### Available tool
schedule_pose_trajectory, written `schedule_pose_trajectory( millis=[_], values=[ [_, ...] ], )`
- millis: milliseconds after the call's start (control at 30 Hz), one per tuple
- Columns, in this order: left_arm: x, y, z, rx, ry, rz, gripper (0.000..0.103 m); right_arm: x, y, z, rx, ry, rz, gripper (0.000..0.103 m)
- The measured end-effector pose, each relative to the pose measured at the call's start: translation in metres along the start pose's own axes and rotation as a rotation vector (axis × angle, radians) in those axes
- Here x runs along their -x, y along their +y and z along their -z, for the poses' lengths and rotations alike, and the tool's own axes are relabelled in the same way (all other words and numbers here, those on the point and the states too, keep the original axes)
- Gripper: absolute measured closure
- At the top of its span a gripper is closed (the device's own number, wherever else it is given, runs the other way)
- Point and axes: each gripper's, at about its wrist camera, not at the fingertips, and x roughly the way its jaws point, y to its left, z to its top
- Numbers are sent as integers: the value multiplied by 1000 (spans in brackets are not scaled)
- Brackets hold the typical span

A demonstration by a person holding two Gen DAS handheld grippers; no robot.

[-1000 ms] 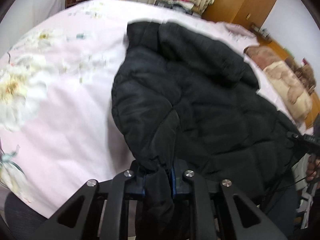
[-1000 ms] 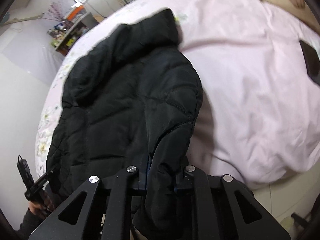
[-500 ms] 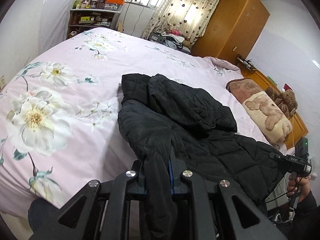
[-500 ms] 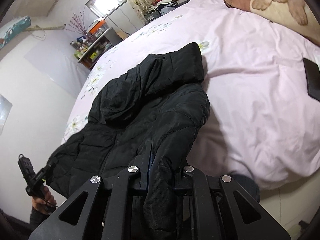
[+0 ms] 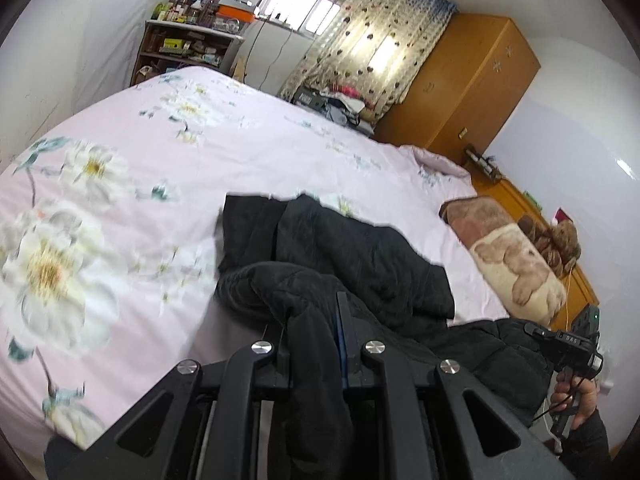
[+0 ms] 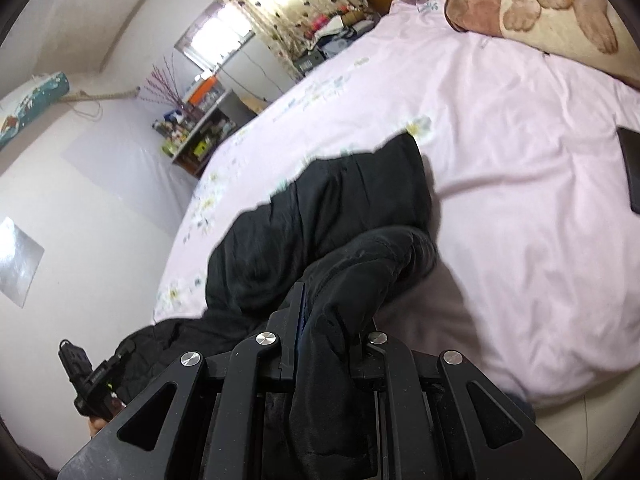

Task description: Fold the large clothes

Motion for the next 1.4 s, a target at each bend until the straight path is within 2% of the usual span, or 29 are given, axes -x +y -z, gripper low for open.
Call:
schedule_pose_trajectory(
  millis=[233,433,633,767,833,900,933,967,1033,1067,1100,1200,1267,1333,1400],
  values=[
    [-52,9,-61,54,-25,-16,88,-38,14,-67,2,-33,14,89],
    [-125,21,-100,61,21,-83,88,-97,16,-114,2,8,80,89],
    [-201,51,-107,111,132,-147,86,-174,-3,-143,-45,109,156,84],
    [-230,64,-108,147,187,-152,82,-206,-24,-149,-110,161,150,76],
    [-232,68,-112,177,204,-121,82,-205,-31,-154,-157,168,110,72],
    [-229,71,-118,198,209,-84,78,-196,-33,-163,-182,155,61,60],
    [-227,72,-121,208,205,-62,76,-186,-34,-169,-198,130,16,46],
    [-226,73,-124,214,198,-44,73,-179,-34,-174,-211,105,-18,37],
    [-221,73,-129,236,178,-7,65,-164,-35,-182,-249,54,-94,35],
    [-220,73,-132,249,169,11,57,-162,-35,-182,-252,40,-103,34],
    [-218,72,-134,264,158,32,49,-162,-32,-181,-237,27,-96,34],
    [-207,69,-143,290,112,72,34,-162,-25,-175,-177,4,-67,34],
    [-196,67,-154,268,47,52,26,-163,-29,-175,-200,-14,-90,32],
    [-186,67,-161,243,-11,19,24,-171,-36,-178,-262,-4,-93,32],
    [-182,68,-165,231,-10,6,24,-178,-39,-178,-306,29,-74,31]
  ],
)
